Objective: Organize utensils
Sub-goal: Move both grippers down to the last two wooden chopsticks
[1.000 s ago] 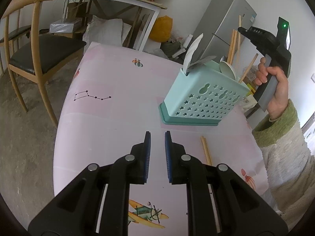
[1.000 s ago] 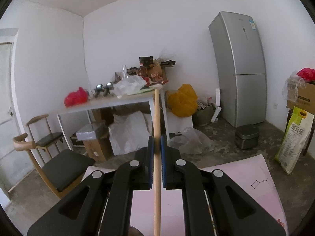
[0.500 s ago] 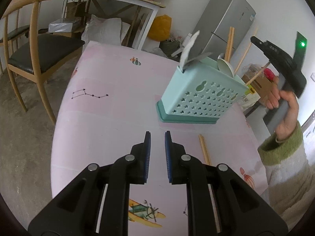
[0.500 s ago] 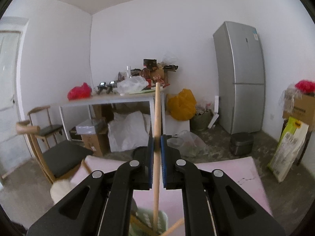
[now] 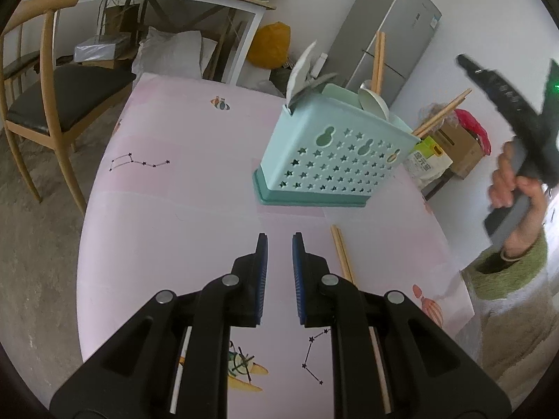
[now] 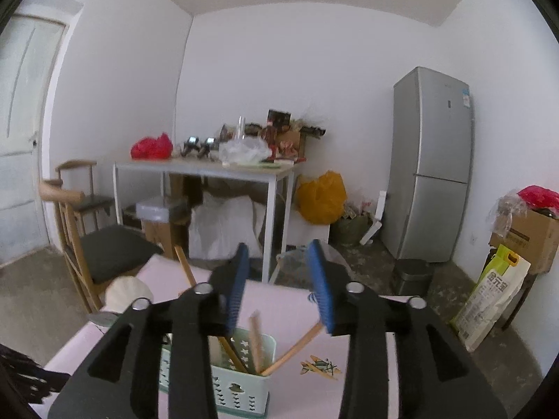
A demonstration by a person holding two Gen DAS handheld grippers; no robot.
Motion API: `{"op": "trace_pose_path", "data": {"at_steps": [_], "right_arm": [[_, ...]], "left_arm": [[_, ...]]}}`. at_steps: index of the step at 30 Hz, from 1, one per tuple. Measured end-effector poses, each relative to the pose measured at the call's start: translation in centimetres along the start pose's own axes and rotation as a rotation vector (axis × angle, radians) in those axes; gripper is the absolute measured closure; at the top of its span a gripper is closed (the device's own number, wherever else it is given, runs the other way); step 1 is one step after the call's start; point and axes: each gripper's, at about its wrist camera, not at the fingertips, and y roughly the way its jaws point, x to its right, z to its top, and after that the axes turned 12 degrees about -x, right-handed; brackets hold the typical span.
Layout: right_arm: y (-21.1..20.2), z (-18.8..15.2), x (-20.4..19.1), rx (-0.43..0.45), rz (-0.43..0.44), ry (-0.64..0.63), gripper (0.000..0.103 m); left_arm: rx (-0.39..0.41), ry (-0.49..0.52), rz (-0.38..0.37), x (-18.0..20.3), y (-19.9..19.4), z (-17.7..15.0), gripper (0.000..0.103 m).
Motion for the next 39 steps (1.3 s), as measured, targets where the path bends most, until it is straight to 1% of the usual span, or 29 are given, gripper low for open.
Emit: {"op": "trace_pose_path", "data": {"at_steps": [1, 4, 6, 8, 9, 12, 14, 15, 16, 18, 19, 20, 22, 25, 26, 28, 30, 31, 34, 39], "right_arm": [[-0.8, 0.1, 0.4, 0.008, 0.012, 0.019, 0.06], [-4.2, 0.2, 2.7, 0.014, 0.132, 0.162, 0.059], [-5.9, -0.3, 3.7, 0.016, 0.185, 0.23, 0.059], [-7.0, -1.8, 4.1, -0.013, 0.206, 0.279, 0.058], [-6.9, -2.7, 3.9, -0.049, 0.213, 0.29, 0.058], [-4.7, -7.1, 2.8, -0.256, 0.194, 0.311, 0.058], [-1.9, -11.4, 1.8, -0.477, 0.171, 0.338, 0.058], [-1.2, -12.8, 1.5, -0.541, 0.159, 0.344, 0.058], [-0.3, -15.2, 1.1, -0.627, 0.156, 0.363, 0.058], [0.2, -17.3, 0.7, -0.691, 0.167, 0.393, 0.058], [0.4, -18.1, 0.5, -0.719, 0.158, 0.395, 0.058], [0.4, -18.7, 0.3, -0.737, 0.144, 0.393, 0.058], [0.6, -19.8, 0.2, -0.762, 0.151, 0.402, 0.058], [0.9, -20.2, 0.3, -0.78, 0.161, 0.416, 0.058], [1.0, -20.2, 0.2, -0.78, 0.164, 0.415, 0.058], [0.9, -20.2, 0.3, -0.778, 0.173, 0.418, 0.057], [1.0, -20.2, 0.2, -0.78, 0.18, 0.419, 0.058], [0.5, -20.1, 0.4, -0.782, 0.185, 0.418, 0.058], [1.0, -20.1, -0.1, -0.788, 0.19, 0.41, 0.058], [1.3, -19.9, -0.6, -0.791, 0.199, 0.397, 0.057]], "left_arm": [[-0.006, 0.002, -0.001, 0.1, 0.1, 0.0, 0.09], [-0.027, 0.011, -0.004, 0.3, 0.7, -0.1, 0.085], [-0.048, 0.024, -0.007, 0.7, 1.4, -0.3, 0.083], [-0.079, 0.044, -0.013, 1.3, 2.3, -0.6, 0.082], [-0.093, 0.054, -0.017, 1.6, 2.7, -0.7, 0.082], [-0.145, 0.094, -0.032, 2.9, 4.3, -1.3, 0.081], [-0.173, 0.126, -0.035, 3.9, 5.2, -1.7, 0.081], [-0.187, 0.149, -0.034, 4.5, 5.6, -1.9, 0.081], [-0.198, 0.174, -0.032, 5.2, 6.0, -2.1, 0.081], [-0.215, 0.21, -0.026, 6.1, 6.7, -2.6, 0.08], [-0.222, 0.221, -0.025, 6.5, 7.0, -2.7, 0.08], [-0.234, 0.237, -0.026, 7.0, 7.4, -2.9, 0.08], [-0.25, 0.263, -0.015, 7.8, 8.1, -3.2, 0.08], [-0.261, 0.295, 0.011, 8.8, 8.9, -3.7, 0.08], [-0.265, 0.305, 0.03, 9.1, 9.2, -3.8, 0.08], [-0.25, 0.325, 0.074, 9.6, 9.4, -4.0, 0.079], [-0.242, 0.339, 0.103, 10.0, 9.5, -4.0, 0.079], [-0.239, 0.341, 0.112, 10.0, 9.5, -4.0, 0.079], [-0.24, 0.329, 0.131, 9.8, 9.7, -3.9, 0.079], [-0.226, 0.342, 0.172, 9.4, 9.3, -3.8, 0.079]]}}
